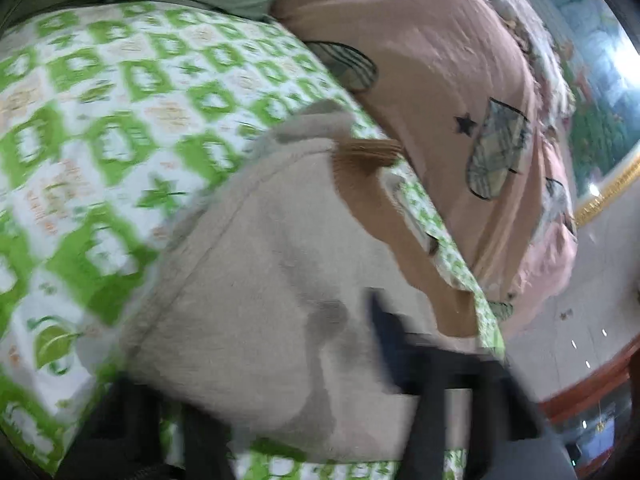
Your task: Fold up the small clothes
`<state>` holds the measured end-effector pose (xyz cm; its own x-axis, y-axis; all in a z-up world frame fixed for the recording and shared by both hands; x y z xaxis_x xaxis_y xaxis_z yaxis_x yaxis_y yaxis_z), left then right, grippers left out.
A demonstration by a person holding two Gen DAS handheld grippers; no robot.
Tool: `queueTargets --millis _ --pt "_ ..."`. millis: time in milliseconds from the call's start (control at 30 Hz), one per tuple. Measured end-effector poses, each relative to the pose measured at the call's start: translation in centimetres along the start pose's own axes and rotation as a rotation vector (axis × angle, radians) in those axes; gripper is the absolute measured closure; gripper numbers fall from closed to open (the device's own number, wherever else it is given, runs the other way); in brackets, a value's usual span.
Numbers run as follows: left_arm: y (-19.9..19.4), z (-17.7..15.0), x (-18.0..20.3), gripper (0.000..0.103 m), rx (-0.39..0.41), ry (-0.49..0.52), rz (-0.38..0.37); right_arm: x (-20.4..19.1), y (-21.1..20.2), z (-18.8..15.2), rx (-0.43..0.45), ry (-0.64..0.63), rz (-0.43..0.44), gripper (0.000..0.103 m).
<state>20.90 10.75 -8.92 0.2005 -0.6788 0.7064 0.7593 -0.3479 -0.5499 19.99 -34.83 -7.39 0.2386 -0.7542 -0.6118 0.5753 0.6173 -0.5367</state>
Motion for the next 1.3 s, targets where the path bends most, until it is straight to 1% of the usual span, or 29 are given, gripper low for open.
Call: queueTargets --millis 67,167,200,267,300,367,400,467,500,533,600,700,800,867,933,967,1000,1033,1067,1133,1167,1233,1300 --pt "-0.4 0.4 1.6 0.09 0.016 0.065 0.007 0.2 0.1 1.3 0.008 0.004 0.032 0.037" --pt "-1.1 0.8 4.3 0.092 0.005 0.142 -0.028 0.8 0.1 3.4 0.019 0.026 0.049 0.037" --pt "-1.4 0.8 6.0 0.092 0.001 0.185 -0.051 0.9 0.1 4.1 0.023 0.034 0.062 0.037" --pt "-1.6 0.5 8.5 0.092 -0.003 0.251 -0.084 1.5 0.1 5.5 0.028 0.069 0.109 0.037" --pt "-1.3 0.0 10.7 0.092 -0.016 0.304 -0.105 1.9 0.2 6.3 0.024 0.085 0.121 0.037" --pt "-0.8 -1.0 13.1 0.092 -0.042 0.368 -0.137 2.5 0.6 7.6 0.017 0.104 0.131 0.037" --pt "-0.1 -2.1 14.7 0.092 -0.066 0.412 -0.156 2.8 1.0 8.2 0.005 0.114 0.141 0.037" --pt "1.1 -3.7 16.4 0.092 -0.1 0.477 -0.159 3.2 1.9 9.0 -0.023 0.136 0.154 0.037" --pt "2.2 -5.3 17.3 0.092 -0.129 0.525 -0.143 3.3 2.6 9.5 -0.042 0.144 0.168 0.037" --pt "3.0 -6.2 17.7 0.093 -0.146 0.548 -0.134 3.3 3.3 9.7 -0.06 0.149 0.179 0.037" --pt "4.8 -8.2 18.1 0.093 -0.189 0.588 -0.122 3.0 5.0 10.2 -0.103 0.156 0.212 0.037" --pt "6.4 -9.9 17.8 0.093 -0.237 0.601 -0.117 2.2 7.9 10.9 -0.174 0.155 0.248 0.037" --pt "6.2 -10.0 17.6 0.093 -0.227 0.601 -0.127 1.2 11.2 11.5 -0.241 0.142 0.254 0.037" --pt "5.7 -9.5 17.4 0.093 -0.22 0.583 -0.146 0.5 13.9 12.1 -0.289 0.167 0.311 0.037" --pt "4.9 -9.2 17.2 0.093 -0.206 0.576 -0.167 0.5 16.1 12.6 -0.314 0.204 0.329 0.037" --pt "4.7 -9.2 17.2 0.093 -0.203 0.579 -0.172 0.5 17.1 12.9 -0.312 0.22 0.318 0.041" --pt "4.5 -9.4 17.3 0.093 -0.204 0.584 -0.177 0.4 17.9 13.3 -0.297 0.226 0.309 0.063" --pt "4.4 -9.4 17.3 0.093 -0.204 0.588 -0.177 0.3 18.1 13.8 -0.281 0.226 0.309 0.074" --pt "4.3 -9.5 17.3 0.093 -0.207 0.594 -0.175 0.0 18.0 14.3 -0.271 0.226 0.323 0.081" --pt "4.2 -9.6 17.4 0.093 -0.21 0.602 -0.169 -0.8 16.7 15.3 -0.234 0.19 0.34 0.082" --pt "4.1 -9.6 17.6 0.093 -0.208 0.604 -0.171 -1.4 15.6 15.9 -0.207 0.148 0.337 0.083" --pt "3.8 -9.4 18.7 0.093 -0.197 0.618 -0.184 -2.4 12.7 17.3 -0.151 0.06 0.323 0.083" --pt "3.5 -9.4 20.4 0.093 -0.191 0.637 -0.218 -2.2 10.4 18.5 -0.116 0.021 0.307 0.083"
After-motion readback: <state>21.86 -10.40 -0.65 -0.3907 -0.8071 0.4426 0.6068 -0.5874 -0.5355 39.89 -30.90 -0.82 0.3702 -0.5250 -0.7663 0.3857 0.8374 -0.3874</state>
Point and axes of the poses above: each gripper's, at about its wrist camera, not at the fingertips, and y roughly the way its jaws point, x to its right, z to its top, the point moved 2 cm from there along y, roughly the way its jaws point, and after that the axes turned 1 degree about y, right-handed, at the moved point
